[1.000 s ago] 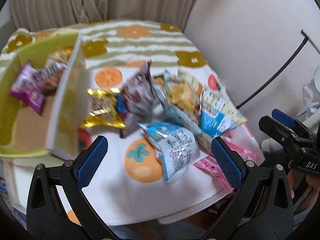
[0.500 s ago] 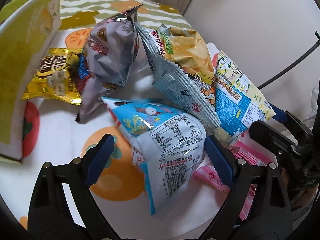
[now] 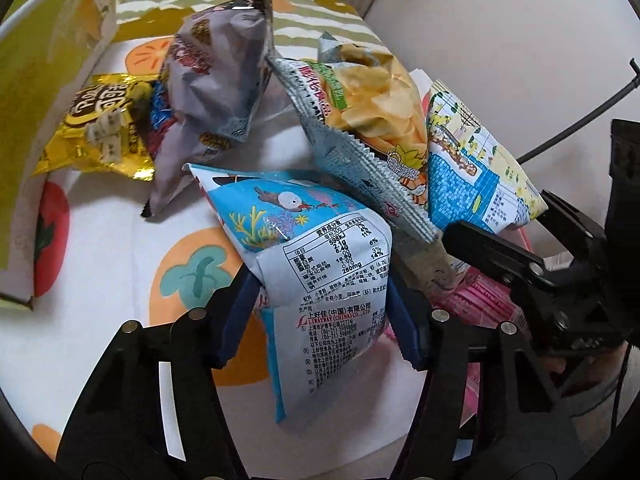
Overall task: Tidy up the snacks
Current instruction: 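Grasp the blue-white bag with the left tool while the right tool grasps the blue-yellow bag, then carry both bags into the green box and open both tools to drop them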
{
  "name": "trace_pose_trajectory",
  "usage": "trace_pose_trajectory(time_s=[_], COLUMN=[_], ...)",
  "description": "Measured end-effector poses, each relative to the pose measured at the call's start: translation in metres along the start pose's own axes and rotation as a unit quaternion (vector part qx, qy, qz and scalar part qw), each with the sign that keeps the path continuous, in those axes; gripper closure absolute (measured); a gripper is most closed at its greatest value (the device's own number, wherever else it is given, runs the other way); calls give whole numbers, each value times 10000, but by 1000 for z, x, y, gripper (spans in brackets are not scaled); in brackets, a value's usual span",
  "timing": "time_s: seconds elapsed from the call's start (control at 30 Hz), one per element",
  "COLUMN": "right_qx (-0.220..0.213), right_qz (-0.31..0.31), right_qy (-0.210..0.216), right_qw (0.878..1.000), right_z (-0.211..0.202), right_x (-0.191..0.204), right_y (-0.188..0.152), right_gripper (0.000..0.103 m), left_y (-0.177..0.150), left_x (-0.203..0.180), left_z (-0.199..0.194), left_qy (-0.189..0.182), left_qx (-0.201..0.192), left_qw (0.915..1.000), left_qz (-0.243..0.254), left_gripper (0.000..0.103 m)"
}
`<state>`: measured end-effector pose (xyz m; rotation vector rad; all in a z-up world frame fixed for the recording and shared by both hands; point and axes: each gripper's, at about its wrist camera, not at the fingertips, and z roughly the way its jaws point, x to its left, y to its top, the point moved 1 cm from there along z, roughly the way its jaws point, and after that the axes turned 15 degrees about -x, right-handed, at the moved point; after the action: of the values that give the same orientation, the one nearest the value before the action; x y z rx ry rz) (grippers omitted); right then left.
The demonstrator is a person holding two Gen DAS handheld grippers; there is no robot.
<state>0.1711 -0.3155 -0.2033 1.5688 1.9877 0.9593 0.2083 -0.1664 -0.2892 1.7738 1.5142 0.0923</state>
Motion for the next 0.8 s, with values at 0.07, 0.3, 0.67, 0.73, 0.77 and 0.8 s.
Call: trace_pose_trajectory(time_s=[0.07,0.3,0.67,0.73,0.77,0.8], right_qx=[81,248,-148,-237,-277,-311], right_qz=[3,1,357,523,580,639], right_qy=[6,60,59,94,95,98], right_qw=[10000,9997,9992,9983,9979,9974], right_z=[5,16,-3,-9,-11,-15], right_x=[-1,1,-4,-8,-9,-10], right_y=[-1,-7,-1,3,5,8], right_gripper=[16,22,46,46,46,47], left_y=[0,6,18,15,15,12], left_x=[4,6,11,11,10,9], left_z=[-4,-12,-34,-44,-48,-55], left_qy=[17,139,385,413,421,426], left_qx=[6,31,-107,-161,-182,-207], left_qw=[10000,9999,9991,9989,9988,9988], left_qz=[-41,36,133,141,142,146], left_gripper=[45,45,45,45,45,45])
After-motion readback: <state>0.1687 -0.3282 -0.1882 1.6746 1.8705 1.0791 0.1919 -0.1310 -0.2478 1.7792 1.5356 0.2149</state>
